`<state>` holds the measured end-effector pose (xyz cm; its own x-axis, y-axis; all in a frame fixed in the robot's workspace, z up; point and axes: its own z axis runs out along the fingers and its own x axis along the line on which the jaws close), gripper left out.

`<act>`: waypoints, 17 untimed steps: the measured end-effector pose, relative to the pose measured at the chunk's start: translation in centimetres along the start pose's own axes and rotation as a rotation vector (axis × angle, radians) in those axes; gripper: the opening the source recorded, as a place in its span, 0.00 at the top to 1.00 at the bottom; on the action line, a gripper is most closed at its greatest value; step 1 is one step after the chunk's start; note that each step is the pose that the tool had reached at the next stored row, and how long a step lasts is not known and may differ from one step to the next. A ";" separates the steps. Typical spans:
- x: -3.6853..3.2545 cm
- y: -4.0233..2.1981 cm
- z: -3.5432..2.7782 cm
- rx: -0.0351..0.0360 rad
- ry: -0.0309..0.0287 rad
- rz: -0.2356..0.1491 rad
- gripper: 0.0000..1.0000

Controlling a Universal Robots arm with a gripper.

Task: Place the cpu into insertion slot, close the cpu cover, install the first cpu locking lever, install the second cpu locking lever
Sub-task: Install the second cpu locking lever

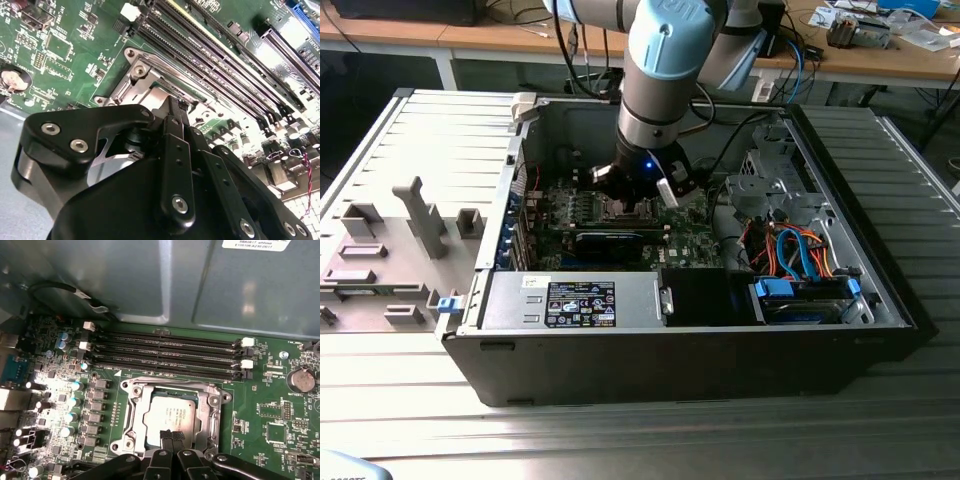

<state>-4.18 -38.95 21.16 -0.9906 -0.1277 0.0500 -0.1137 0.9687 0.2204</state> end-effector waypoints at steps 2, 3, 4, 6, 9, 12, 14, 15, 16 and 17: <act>0.00 0.04 -0.17 0.0011 0.0001 0.000 0.89; 0.00 0.07 -0.29 0.0022 0.0002 0.000 0.89; 0.00 0.10 -0.44 0.0041 0.0006 0.000 0.89; 0.00 0.19 -0.78 0.0071 0.0010 0.000 0.89; 0.04 0.37 -1.50 0.0100 0.0012 0.001 0.89; 0.07 0.61 -2.11 0.0155 0.0016 0.001 0.89; 0.00 1.28 -2.25 0.0441 0.0052 0.003 0.89; -0.04 1.61 -2.24 0.0550 0.0064 0.004 0.89; -0.10 2.06 -2.19 0.0687 0.0079 0.005 0.89; -0.13 2.36 -2.15 0.0804 0.0093 0.006 0.89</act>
<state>-4.15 -37.11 23.76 -0.9905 -0.1233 0.0603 -0.1138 0.9834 0.1412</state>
